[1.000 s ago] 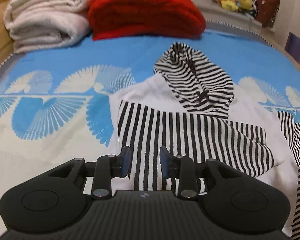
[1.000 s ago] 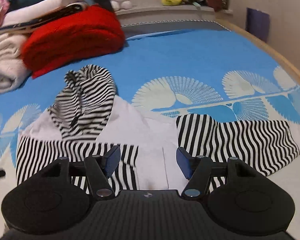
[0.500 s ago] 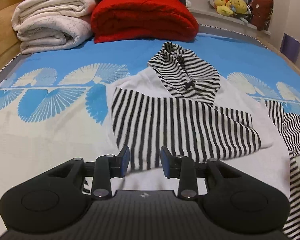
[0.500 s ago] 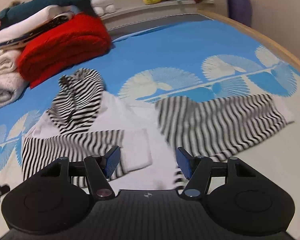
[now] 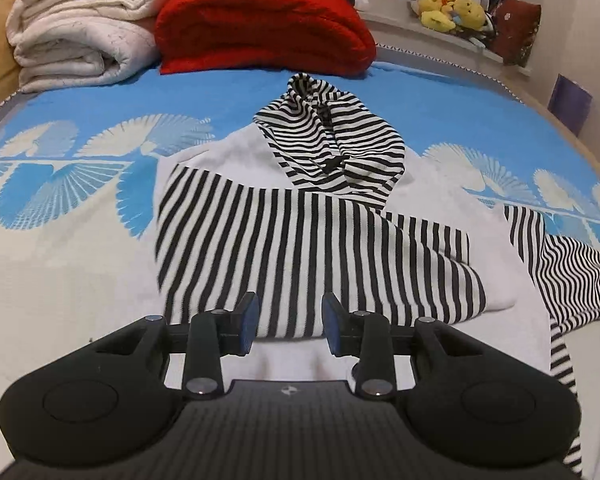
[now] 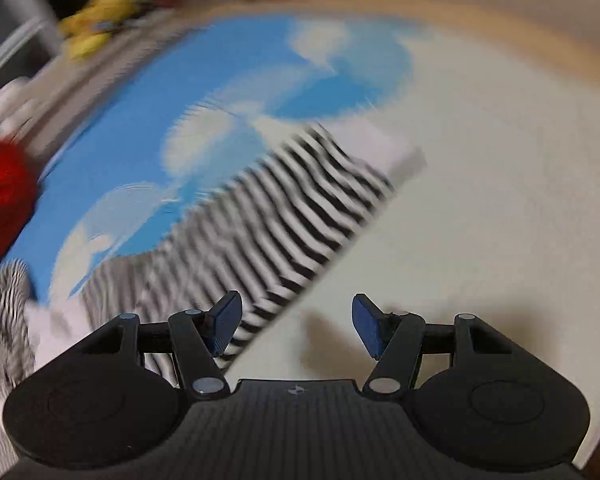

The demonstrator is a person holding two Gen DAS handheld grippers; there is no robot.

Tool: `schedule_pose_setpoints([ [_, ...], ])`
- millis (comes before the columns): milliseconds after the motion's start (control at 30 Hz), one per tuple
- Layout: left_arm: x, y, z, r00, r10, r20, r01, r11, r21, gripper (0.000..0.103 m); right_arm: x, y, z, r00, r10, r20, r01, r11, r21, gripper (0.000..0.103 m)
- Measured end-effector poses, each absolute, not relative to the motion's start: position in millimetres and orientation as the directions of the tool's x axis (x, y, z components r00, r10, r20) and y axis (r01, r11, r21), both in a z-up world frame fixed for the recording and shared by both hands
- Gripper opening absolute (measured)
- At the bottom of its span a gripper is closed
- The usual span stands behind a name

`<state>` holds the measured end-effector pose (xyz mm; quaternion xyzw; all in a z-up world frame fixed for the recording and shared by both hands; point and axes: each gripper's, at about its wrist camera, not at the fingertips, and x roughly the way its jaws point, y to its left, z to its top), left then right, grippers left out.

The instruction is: Fold small clothes

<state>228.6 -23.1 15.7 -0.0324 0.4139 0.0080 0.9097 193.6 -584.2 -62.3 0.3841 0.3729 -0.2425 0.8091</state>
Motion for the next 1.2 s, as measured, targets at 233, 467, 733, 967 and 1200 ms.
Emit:
schedule_pose_setpoints([
  [233, 261, -30, 10, 0.65, -0.026, -0.759, -0.04, 0.997, -0.068, 0.038, 215, -616, -97, 0.615, -0.142, -0.776, 0.731, 0.471, 0.493, 0.063],
  [467, 279, -24, 6, 0.627, -0.039, -0.778, -0.075, 0.991, -0.111, 0.038, 234, -609, -98, 0.616, -0.228, -0.754, 0.741, 0.492, 0.457, 0.058],
  [733, 279, -16, 11, 0.636, -0.031, -0.771, -0.091, 0.989, -0.115, 0.038, 231, -613, -101, 0.58, -0.309, -0.754, 0.791, 0.436, 0.429, 0.001],
  [967, 273, 23, 29, 0.652, 0.021, -0.758, -0.194, 0.971, -0.14, 0.038, 253, -489, 6, 0.811, -0.432, -0.395, 0.539, 0.814, 0.217, 0.001],
  [1200, 260, 76, 43, 0.646, 0.055, -0.762, -0.315, 0.928, -0.2, 0.038, 230, -282, 31, 0.812, 0.486, -0.323, -0.451, 0.874, 0.181, 0.004],
])
